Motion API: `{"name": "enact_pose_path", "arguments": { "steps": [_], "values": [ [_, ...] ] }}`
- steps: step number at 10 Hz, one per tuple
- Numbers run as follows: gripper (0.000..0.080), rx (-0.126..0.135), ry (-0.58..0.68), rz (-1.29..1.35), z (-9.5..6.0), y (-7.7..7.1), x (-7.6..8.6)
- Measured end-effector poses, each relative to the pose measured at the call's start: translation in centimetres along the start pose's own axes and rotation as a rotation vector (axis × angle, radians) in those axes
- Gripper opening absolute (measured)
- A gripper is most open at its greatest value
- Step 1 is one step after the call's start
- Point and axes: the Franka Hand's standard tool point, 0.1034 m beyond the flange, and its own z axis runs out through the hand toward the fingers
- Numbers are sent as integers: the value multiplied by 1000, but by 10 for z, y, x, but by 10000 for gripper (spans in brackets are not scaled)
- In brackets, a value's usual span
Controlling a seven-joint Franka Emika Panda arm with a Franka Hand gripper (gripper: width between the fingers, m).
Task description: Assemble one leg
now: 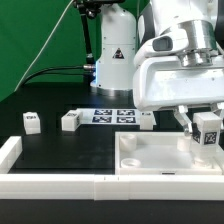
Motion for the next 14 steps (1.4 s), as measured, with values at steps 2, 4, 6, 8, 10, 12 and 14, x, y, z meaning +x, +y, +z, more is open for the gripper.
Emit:
{"name": "enact_pose_path", "arguments": {
  "steps": [2, 4, 6, 8, 10, 12, 14],
  "values": [
    [291, 1, -5, 1, 4, -1, -5],
    [292, -2, 11, 2, 5, 0, -5],
    [292, -2, 11, 1, 5, 0, -4],
    [292, -1, 9, 1, 5, 0, -5],
    [555, -1, 9, 1, 5, 0, -5],
    [642, -1, 9, 1, 5, 0, -5],
    [648, -3, 2, -10, -1, 2, -1]
  ]
}}
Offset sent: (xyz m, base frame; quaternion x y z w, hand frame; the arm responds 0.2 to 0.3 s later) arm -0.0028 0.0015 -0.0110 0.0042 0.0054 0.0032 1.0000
